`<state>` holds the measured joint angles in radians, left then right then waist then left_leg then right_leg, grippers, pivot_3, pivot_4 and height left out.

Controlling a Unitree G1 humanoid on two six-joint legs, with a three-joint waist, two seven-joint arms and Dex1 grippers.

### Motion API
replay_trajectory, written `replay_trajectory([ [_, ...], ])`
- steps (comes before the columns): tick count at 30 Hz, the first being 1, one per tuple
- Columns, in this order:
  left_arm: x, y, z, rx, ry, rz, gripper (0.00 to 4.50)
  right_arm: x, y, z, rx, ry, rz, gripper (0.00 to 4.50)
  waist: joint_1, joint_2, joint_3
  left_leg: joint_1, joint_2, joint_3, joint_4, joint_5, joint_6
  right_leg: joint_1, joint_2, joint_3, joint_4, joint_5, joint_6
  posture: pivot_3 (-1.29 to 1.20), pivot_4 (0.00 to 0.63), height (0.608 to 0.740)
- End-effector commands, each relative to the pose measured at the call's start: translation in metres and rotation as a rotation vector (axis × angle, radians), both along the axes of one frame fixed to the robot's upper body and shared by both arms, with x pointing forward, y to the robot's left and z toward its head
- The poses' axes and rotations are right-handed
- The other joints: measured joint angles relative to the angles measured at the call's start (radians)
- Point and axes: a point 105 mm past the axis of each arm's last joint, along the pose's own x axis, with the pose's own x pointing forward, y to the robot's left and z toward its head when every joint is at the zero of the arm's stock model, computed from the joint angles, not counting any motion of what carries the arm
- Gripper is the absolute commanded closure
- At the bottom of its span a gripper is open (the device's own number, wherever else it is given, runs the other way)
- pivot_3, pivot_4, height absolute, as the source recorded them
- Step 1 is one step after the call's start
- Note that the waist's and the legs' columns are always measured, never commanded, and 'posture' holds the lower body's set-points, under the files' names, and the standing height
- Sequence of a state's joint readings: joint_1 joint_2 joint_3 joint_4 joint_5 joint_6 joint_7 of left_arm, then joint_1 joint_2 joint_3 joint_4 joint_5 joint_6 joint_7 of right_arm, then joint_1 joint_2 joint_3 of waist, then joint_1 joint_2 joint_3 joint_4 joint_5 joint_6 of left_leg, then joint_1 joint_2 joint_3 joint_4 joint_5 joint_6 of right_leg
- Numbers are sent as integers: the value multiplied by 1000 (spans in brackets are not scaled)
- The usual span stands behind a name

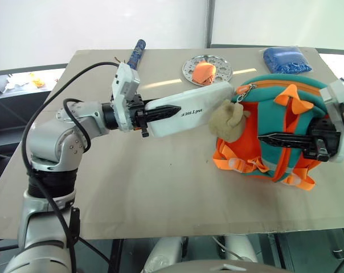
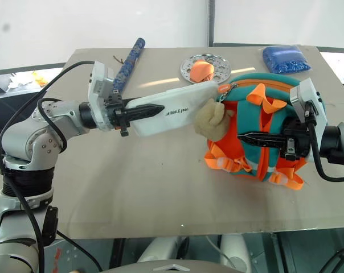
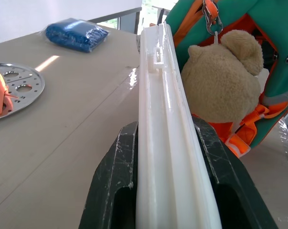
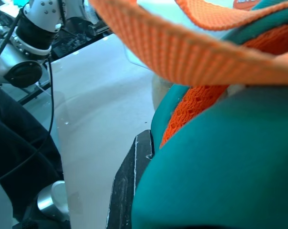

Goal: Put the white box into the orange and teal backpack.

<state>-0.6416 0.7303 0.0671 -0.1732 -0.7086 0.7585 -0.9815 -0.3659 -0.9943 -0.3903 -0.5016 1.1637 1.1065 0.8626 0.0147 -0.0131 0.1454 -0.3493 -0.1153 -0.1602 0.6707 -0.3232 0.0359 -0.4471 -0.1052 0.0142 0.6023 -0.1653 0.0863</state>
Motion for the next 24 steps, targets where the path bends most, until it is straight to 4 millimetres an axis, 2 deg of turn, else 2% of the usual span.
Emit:
replay_trajectory([
  [1,2,0,20,-27,-99,-4,3766,-8,2,13,5,-72,21,4457,1,0,0,0,0,0,0,0,0,0,0,0,0,0,0,0,150,731],
  [9,1,1,31,-47,-147,-57,3766,-10,1,13,-4,-75,18,4457,0,0,0,0,0,0,0,0,0,0,0,0,0,0,0,0,150,731],
  [19,-34,-31,-3,50,-92,-351,3766,-13,1,16,-4,-88,32,4457,1,0,0,0,0,0,0,0,0,0,0,0,0,0,0,0,150,731],
  [24,-37,-44,-11,81,-117,-420,3766,-13,1,17,-9,-91,19,4457,0,0,0,0,0,0,0,0,0,0,0,0,0,0,0,0,150,731],
])
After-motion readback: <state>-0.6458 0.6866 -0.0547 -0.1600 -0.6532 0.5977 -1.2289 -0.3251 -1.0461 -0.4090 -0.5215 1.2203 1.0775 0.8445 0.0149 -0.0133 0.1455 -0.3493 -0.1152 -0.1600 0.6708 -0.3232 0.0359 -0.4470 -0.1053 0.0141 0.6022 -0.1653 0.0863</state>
